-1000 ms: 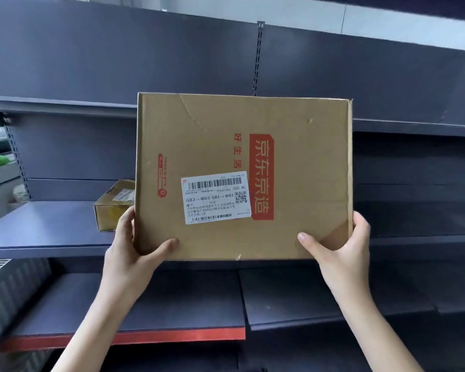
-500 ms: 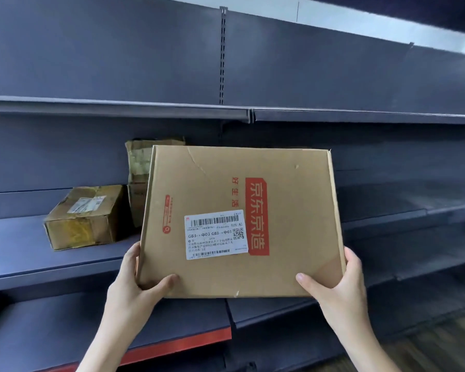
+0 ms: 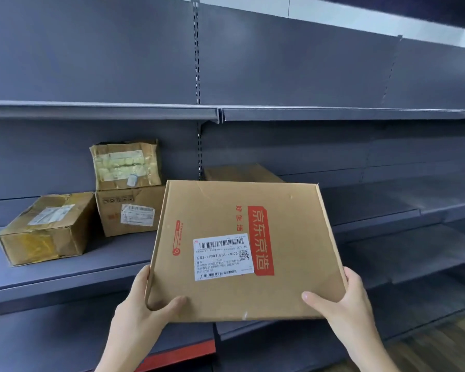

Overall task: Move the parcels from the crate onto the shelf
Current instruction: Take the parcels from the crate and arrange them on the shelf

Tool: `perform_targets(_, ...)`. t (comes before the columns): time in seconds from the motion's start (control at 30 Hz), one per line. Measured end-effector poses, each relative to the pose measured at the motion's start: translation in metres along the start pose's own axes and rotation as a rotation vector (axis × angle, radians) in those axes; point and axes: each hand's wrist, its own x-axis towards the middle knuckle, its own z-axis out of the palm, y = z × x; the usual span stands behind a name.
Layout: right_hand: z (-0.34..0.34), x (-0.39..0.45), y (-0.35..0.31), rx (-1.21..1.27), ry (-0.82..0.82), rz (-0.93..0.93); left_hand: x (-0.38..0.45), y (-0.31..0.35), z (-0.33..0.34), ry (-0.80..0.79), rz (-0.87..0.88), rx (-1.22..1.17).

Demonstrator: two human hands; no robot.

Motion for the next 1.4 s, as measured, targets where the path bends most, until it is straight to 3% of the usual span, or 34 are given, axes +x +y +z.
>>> perform_targets(0.3, -0.042, 0.079, 0.013, 0.028, -0.157, -0.014, -0.013, 0.041, 0.074, 0.145, -0.153, -0.001)
perform_targets(0.6, -0.056, 0.133, -0.004, 0.053, -0.268, -0.077, -0.008, 0.089, 0.086, 0.283, -0.083, 0.038)
perform_targets(1.07, -0.025, 0.165, -0.028, -0.079, -0.178, -0.042, 0.065, 0.091, 0.080, 0.240, -0.019, 0.050)
perform_targets(1.4, 0.001, 0.228, -0.088, -0.144, -0.143, -0.073, 0.148, 0.137, 0.070, 0.268, 0.120, 0.122)
